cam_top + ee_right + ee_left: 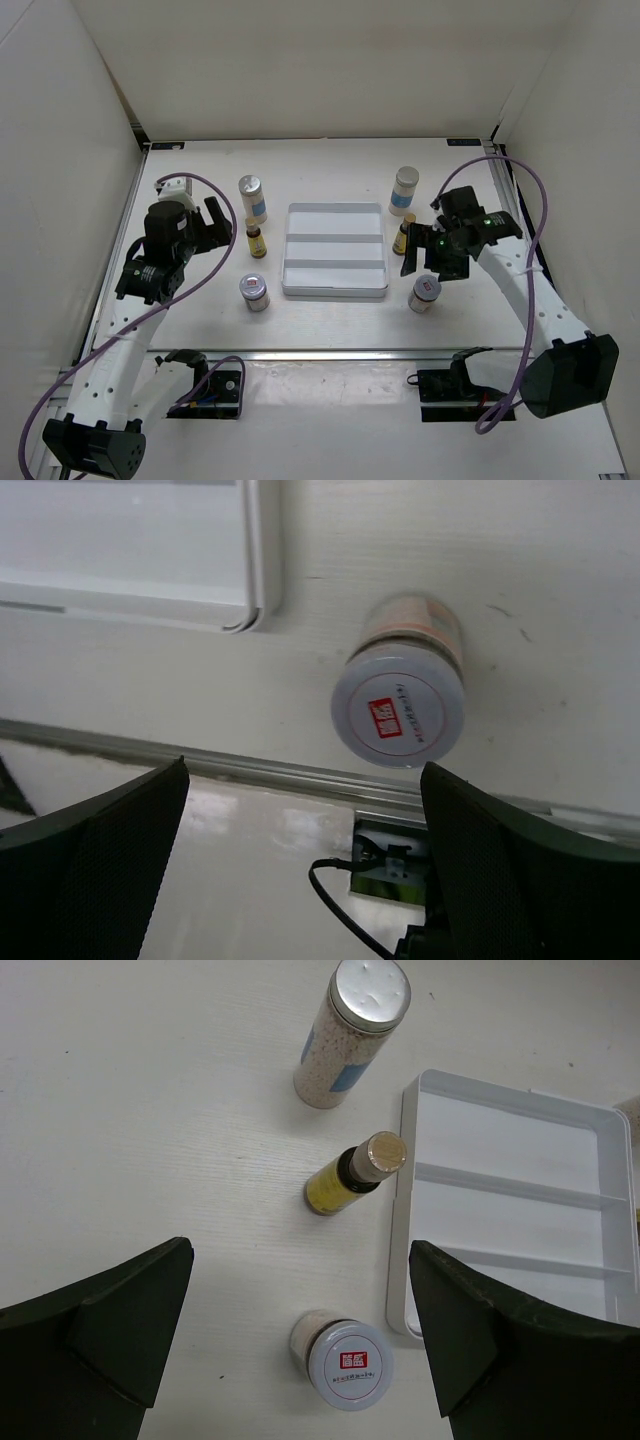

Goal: Organize the condiment bottles

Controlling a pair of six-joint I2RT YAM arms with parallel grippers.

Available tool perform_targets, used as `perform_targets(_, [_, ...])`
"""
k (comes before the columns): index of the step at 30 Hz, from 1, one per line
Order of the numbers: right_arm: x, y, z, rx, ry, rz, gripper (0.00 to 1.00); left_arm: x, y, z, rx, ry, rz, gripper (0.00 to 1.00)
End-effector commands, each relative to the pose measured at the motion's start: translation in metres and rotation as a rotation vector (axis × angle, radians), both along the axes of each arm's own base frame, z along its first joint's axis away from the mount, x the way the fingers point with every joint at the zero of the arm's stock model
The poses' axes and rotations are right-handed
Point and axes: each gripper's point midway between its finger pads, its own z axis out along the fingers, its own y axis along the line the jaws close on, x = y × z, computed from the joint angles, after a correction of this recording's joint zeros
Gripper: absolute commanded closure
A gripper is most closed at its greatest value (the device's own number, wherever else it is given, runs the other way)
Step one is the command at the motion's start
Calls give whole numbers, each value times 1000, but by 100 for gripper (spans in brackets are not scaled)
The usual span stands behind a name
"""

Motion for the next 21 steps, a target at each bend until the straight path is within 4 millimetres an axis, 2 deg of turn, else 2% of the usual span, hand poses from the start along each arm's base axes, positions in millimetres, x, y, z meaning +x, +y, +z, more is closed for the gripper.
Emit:
perform_targets(1, [0,-29,-6,-187,-11,-157,0,0,5,1,3,-5,25,0])
perform_targets(5, [0,-35,-10,-215,-6,-214,0,-2,5,3,1,-14,25,0])
perform_targets(12, [-8,-17,-34,-135,102,-239,0,-3,7,6,3,-23,33,0])
perform_targets(17, [-8,-14,-42,-119,109,-255,0,-2,8,6,7,-24,41,0])
perform_targets(21, [-7,-9,-39,-99,91,-242,0,-2,8,6,7,-24,41,0])
